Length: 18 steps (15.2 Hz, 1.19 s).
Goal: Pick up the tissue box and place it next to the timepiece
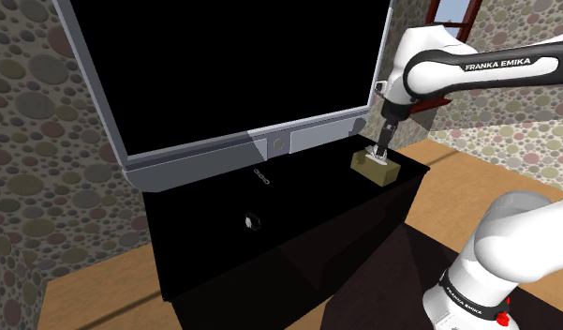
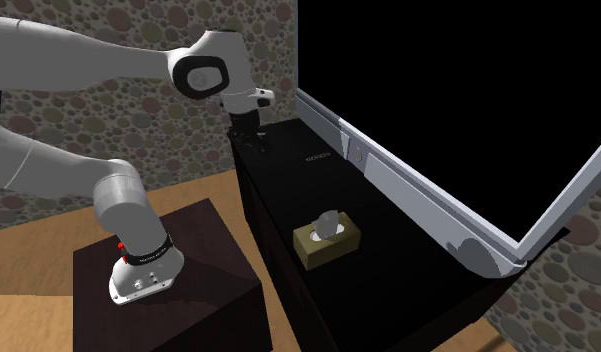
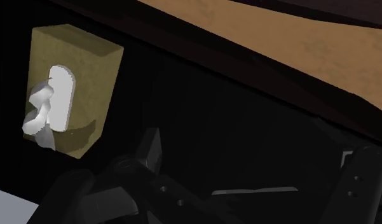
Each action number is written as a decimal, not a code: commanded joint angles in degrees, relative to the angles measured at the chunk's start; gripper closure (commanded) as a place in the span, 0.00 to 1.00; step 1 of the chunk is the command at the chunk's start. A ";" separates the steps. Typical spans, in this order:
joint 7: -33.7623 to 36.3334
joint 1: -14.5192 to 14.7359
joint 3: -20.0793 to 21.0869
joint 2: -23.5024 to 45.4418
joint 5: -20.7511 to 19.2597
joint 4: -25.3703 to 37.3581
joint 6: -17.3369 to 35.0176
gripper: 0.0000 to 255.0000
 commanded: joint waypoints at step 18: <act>-32.52 -1.43 -15.30 33.19 -17.96 10.15 33.39 0.00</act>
